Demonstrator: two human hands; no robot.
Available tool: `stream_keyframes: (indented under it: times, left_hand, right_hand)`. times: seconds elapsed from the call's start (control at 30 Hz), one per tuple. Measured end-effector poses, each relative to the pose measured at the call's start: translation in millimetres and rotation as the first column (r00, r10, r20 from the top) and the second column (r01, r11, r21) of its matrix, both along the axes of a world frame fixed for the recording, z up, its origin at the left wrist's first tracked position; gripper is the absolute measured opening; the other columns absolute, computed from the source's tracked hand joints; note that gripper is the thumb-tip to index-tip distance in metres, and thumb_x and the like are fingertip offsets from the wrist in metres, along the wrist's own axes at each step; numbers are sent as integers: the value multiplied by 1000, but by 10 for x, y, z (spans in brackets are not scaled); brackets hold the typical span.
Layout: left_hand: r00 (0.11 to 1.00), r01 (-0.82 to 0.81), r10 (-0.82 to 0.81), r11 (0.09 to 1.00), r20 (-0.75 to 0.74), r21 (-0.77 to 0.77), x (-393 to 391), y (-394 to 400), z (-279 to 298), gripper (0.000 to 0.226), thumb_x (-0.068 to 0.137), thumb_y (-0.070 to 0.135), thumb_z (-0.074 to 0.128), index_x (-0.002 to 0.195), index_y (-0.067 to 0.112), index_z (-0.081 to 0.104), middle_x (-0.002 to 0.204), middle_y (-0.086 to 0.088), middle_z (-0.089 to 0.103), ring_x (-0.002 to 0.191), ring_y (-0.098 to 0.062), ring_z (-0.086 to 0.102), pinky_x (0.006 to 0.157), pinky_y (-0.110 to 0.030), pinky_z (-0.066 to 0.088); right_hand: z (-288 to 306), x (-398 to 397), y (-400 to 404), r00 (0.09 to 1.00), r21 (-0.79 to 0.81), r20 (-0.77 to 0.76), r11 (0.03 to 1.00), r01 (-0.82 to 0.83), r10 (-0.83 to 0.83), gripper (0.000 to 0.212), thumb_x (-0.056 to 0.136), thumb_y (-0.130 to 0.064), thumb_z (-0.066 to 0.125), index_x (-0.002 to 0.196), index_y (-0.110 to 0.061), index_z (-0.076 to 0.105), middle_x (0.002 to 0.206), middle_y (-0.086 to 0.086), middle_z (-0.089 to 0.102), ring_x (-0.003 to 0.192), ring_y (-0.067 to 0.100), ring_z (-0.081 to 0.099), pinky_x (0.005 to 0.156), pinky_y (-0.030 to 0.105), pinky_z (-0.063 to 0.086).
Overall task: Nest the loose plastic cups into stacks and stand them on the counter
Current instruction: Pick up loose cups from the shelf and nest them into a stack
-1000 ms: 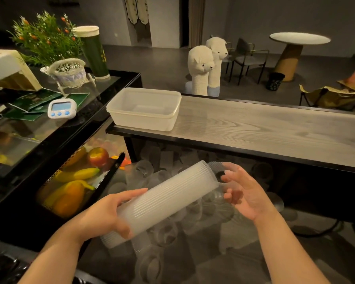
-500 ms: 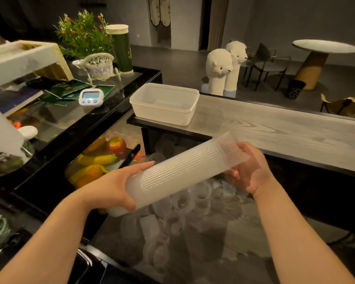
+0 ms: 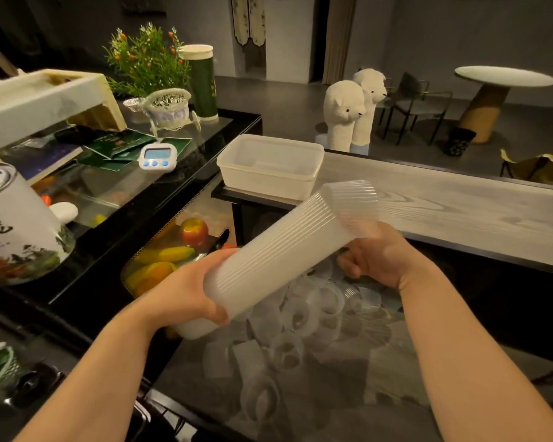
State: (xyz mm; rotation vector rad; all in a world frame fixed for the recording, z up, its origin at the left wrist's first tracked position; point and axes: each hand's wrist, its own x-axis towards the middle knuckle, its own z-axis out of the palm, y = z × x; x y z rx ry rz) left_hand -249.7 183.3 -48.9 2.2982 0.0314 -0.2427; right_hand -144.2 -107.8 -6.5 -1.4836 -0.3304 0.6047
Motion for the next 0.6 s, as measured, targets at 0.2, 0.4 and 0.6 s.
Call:
stream_keyframes:
  times: [0.2,0.4,0.6]
  left_hand:
    - [1000,24,-25,999,-10,-38,16,304,-62,99,48,32,87,129,62,37,121,23,47,112,-10,51,85,-34,53]
    - [997,51,-53,998,-56,-47,143,500,-63,97,58,18,87,126,65,35,120,22,43,107,-12,49,78,-30,53]
    - [992,122,-124,986,-7,-111,286,525,-53,96,59,14,86,119,66,32,117,22,43,104,-8,47,73,-22,46]
  right_hand:
    - [163,107,116,992,-1,122,1000,17,-16,26,97,-20,47,103,-9,70,61,11,46,47,19,38,50,32,33]
    - [377,162,243,970,-271,242,962,38,30,45,103,-17,33,126,-44,60,72,4,65,51,19,41,56,37,38]
    - [495,-21,639,922,-584,387,770,257,-14,60,103,-11,32,140,-57,35,119,4,56,60,18,58,61,27,55]
